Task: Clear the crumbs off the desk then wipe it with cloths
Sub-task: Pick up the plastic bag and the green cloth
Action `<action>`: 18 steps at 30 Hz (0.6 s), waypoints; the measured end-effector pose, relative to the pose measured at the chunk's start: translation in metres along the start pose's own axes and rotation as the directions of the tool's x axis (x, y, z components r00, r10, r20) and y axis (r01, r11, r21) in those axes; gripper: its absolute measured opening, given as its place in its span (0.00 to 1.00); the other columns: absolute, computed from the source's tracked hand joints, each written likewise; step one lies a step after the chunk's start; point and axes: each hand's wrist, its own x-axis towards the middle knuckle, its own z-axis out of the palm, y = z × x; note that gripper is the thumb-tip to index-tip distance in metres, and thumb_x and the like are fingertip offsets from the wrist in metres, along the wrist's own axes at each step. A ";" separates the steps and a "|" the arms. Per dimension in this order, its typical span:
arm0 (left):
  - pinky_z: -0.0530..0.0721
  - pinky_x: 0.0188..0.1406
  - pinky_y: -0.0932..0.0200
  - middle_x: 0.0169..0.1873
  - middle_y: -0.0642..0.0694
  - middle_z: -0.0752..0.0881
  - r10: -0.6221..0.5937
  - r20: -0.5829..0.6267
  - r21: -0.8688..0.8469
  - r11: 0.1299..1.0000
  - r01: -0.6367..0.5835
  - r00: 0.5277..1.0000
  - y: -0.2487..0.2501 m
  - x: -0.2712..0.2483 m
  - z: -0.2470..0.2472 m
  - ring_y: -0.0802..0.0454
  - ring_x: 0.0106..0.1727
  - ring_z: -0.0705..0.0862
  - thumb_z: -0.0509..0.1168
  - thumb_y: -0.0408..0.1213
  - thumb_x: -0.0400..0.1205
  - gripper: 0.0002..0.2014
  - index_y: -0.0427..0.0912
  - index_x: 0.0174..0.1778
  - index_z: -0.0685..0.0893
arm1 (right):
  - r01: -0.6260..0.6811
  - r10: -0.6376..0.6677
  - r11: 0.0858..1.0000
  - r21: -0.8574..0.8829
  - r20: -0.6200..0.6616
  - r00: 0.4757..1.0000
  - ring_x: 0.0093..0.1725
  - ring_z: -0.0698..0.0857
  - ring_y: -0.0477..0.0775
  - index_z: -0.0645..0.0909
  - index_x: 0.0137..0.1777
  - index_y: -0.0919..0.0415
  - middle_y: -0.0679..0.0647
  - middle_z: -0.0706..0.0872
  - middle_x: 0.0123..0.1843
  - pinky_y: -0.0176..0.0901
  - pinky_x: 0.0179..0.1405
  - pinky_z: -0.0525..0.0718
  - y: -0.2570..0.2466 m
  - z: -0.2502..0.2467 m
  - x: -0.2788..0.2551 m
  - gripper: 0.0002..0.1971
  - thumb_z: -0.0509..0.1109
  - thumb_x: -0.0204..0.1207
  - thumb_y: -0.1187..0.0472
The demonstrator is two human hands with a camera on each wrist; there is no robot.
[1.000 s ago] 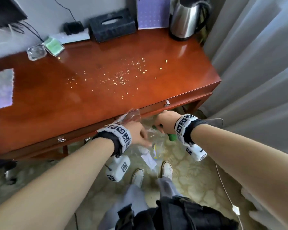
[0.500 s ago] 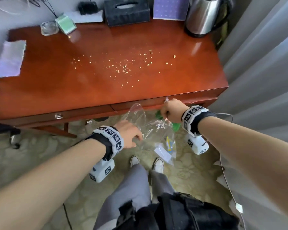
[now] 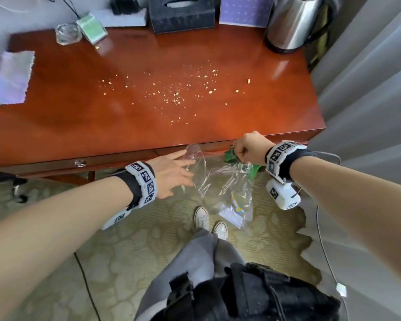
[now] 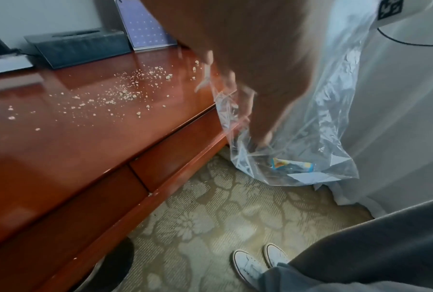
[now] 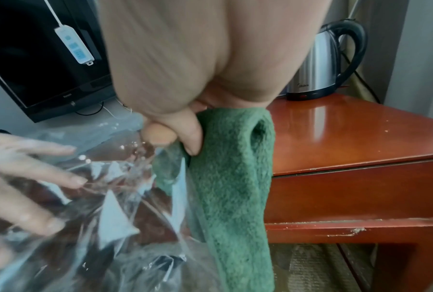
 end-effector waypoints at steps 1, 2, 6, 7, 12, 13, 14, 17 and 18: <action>0.33 0.84 0.38 0.80 0.57 0.70 0.024 -0.047 0.027 0.999 -0.023 0.999 0.001 0.003 0.001 0.49 0.88 0.48 0.63 0.45 0.84 0.25 0.58 0.79 0.72 | -0.024 0.025 1.000 0.011 -0.005 1.000 0.32 0.78 0.53 0.69 0.21 0.59 0.64 0.81 0.29 0.46 0.43 0.88 0.000 -0.002 0.001 0.14 0.57 0.56 0.79; 0.40 0.85 0.37 0.76 0.56 0.76 0.033 -0.082 0.017 0.999 -0.032 0.996 0.004 0.007 0.000 0.48 0.87 0.55 0.62 0.41 0.85 0.22 0.57 0.76 0.76 | -0.045 0.046 0.999 0.018 -0.023 0.999 0.34 0.80 0.53 0.71 0.22 0.60 0.62 0.81 0.30 0.44 0.44 0.87 0.001 -0.003 0.003 0.14 0.57 0.58 0.79; 0.85 0.55 0.52 0.49 0.48 0.88 0.024 0.013 -0.135 0.991 -0.022 1.000 0.017 0.014 -0.017 0.49 0.49 0.85 0.60 0.28 0.85 0.20 0.48 0.71 0.79 | -0.139 0.138 0.990 -0.005 -0.055 0.989 0.44 0.82 0.52 0.91 0.53 0.46 0.46 0.86 0.47 0.43 0.53 0.86 -0.003 -0.012 0.001 0.29 0.60 0.71 0.80; 0.86 0.48 0.53 0.47 0.47 0.88 0.039 0.016 -0.138 0.990 -0.037 0.999 0.018 0.016 -0.019 0.49 0.44 0.84 0.59 0.27 0.84 0.20 0.47 0.71 0.79 | -0.158 0.157 0.987 -0.032 -0.042 0.987 0.47 0.84 0.54 0.85 0.65 0.39 0.48 0.86 0.52 0.44 0.54 0.86 -0.004 -0.015 0.000 0.35 0.59 0.73 0.80; 0.88 0.48 0.46 0.45 0.45 0.87 0.076 0.005 -0.073 0.994 -0.076 0.997 0.009 0.032 -0.026 0.44 0.44 0.86 0.60 0.26 0.84 0.20 0.46 0.71 0.77 | -0.229 0.226 0.968 -0.104 -0.035 0.973 0.48 0.84 0.60 0.55 0.85 0.36 0.59 0.86 0.62 0.47 0.45 0.86 0.008 -0.025 0.003 0.44 0.59 0.76 0.76; 0.88 0.48 0.45 0.45 0.44 0.87 0.077 0.005 -0.073 0.994 -0.076 0.997 0.008 0.035 -0.028 0.44 0.44 0.86 0.60 0.25 0.84 0.20 0.46 0.71 0.78 | -0.265 0.263 0.957 -0.119 -0.035 0.964 0.46 0.83 0.60 0.53 0.86 0.39 0.62 0.86 0.61 0.47 0.42 0.84 0.011 -0.028 0.004 0.43 0.59 0.77 0.75; 0.88 0.48 0.45 0.46 0.44 0.87 0.075 0.001 -0.076 0.994 -0.074 0.997 0.006 0.038 -0.029 0.43 0.44 0.86 0.59 0.25 0.84 0.21 0.46 0.71 0.78 | -0.301 0.298 0.945 -0.126 -0.039 0.954 0.45 0.82 0.61 0.53 0.86 0.43 0.64 0.85 0.60 0.47 0.41 0.83 0.014 -0.030 0.005 0.42 0.59 0.78 0.74; 0.87 0.52 0.45 0.51 0.43 0.88 0.085 0.019 -0.107 0.991 -0.083 0.996 0.000 0.050 -0.029 0.42 0.48 0.87 0.59 0.26 0.86 0.22 0.50 0.74 0.78 | -0.415 0.410 0.903 -0.113 -0.067 0.910 0.47 0.83 0.65 0.54 0.87 0.51 0.67 0.83 0.59 0.53 0.47 0.87 0.025 -0.036 0.012 0.38 0.61 0.78 0.73; 0.87 0.54 0.45 0.52 0.43 0.88 0.097 0.030 -0.113 0.989 -0.093 0.995 -0.001 0.053 -0.030 0.42 0.49 0.87 0.59 0.28 0.86 0.21 0.50 0.74 0.78 | -0.446 0.439 0.888 -0.108 -0.082 0.895 0.47 0.83 0.65 0.55 0.86 0.54 0.67 0.82 0.57 0.53 0.45 0.87 0.030 -0.036 0.016 0.37 0.60 0.78 0.73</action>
